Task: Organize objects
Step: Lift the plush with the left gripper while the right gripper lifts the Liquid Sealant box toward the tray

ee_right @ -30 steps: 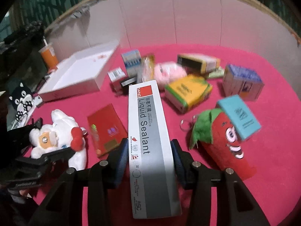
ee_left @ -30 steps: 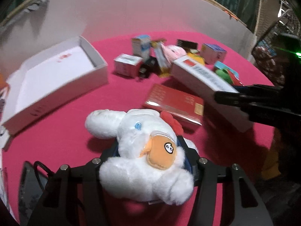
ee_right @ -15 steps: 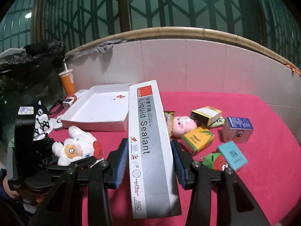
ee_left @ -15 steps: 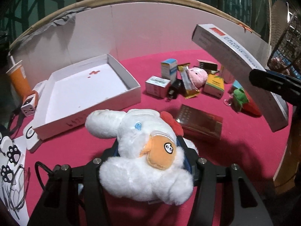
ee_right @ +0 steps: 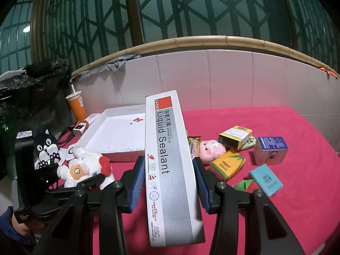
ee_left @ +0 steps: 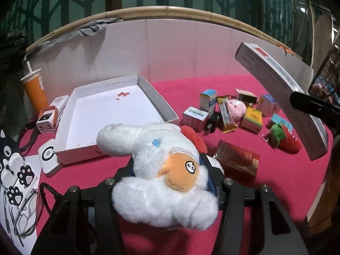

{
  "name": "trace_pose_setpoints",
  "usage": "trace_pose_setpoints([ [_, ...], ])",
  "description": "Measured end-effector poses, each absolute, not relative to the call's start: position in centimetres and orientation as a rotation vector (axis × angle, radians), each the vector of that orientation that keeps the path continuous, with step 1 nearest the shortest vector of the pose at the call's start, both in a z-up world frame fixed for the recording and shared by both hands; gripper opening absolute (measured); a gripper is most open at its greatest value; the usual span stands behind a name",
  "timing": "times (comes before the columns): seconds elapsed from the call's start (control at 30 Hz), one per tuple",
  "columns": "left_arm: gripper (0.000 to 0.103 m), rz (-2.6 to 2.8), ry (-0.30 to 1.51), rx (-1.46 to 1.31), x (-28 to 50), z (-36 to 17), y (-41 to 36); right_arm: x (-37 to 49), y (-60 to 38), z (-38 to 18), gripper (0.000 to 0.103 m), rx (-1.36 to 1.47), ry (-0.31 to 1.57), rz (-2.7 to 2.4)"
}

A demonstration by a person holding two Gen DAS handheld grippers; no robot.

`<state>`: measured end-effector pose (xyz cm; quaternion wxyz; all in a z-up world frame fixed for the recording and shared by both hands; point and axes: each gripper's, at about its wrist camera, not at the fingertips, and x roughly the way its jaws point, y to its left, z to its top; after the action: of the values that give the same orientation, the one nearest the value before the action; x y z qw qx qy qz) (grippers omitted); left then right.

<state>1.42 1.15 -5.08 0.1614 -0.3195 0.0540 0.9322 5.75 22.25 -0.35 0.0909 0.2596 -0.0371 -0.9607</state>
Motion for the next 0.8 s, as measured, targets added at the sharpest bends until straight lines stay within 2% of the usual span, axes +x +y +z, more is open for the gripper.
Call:
trace_pose_setpoints([
  [0.43,0.054,2.740,0.087,-0.850,0.6,-3.2,-1.6,4.2,20.3,1.8,0.049,0.763,-0.133,-2.824],
  [0.8,0.054,2.846,0.034,-0.722,-1.4,1.1,-3.5,2.5,17.2,5.1,0.049,0.713,-0.130,-2.790],
])
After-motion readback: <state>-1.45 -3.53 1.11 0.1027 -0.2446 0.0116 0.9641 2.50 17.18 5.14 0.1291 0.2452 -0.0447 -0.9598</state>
